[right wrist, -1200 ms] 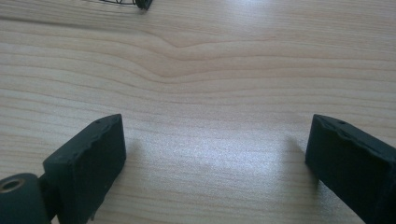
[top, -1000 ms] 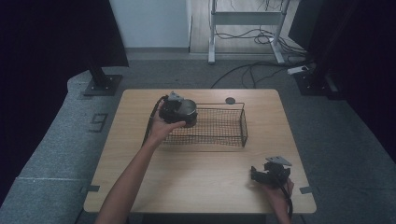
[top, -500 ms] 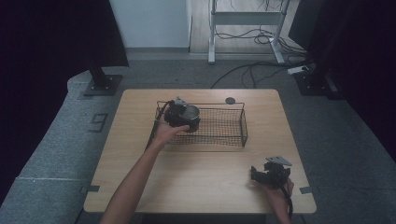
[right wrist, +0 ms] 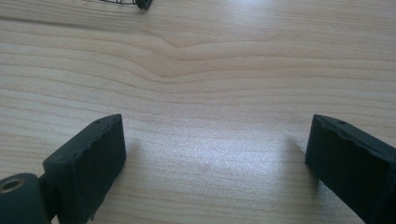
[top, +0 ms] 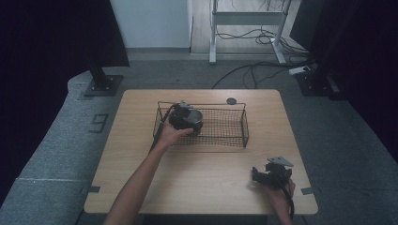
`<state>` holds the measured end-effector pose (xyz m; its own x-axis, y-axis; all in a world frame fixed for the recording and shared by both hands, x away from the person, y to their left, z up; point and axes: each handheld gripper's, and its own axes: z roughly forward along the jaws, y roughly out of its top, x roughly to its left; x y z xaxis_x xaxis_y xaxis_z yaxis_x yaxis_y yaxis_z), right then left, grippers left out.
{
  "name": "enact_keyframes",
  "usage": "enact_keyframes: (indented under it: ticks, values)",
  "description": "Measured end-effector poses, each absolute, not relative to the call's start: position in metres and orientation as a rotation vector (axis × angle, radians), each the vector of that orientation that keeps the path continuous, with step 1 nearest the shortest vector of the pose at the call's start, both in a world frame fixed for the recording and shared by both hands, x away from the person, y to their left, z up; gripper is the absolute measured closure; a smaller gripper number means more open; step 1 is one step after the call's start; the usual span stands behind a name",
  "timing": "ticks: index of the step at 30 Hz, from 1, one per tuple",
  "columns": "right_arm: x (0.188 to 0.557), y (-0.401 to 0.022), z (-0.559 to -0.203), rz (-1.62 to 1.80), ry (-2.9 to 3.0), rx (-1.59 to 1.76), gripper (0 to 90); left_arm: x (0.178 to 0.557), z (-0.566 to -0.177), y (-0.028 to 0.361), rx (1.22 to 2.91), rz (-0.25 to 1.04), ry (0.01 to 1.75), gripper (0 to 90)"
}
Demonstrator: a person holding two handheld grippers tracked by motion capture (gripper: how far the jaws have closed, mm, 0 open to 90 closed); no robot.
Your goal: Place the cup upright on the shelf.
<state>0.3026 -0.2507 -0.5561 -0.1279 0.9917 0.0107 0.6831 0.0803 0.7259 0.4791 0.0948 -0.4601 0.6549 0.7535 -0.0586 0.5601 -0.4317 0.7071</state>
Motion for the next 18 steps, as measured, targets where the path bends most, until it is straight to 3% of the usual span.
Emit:
enact_keyframes:
  ticks: [18]
  values:
    - [0.303, -0.251, -0.556, 0.813, 1.867, 1.650, 5.0, 0.487, -0.480, 0.092, 2.195, 0.304, 1.078, 18.6]
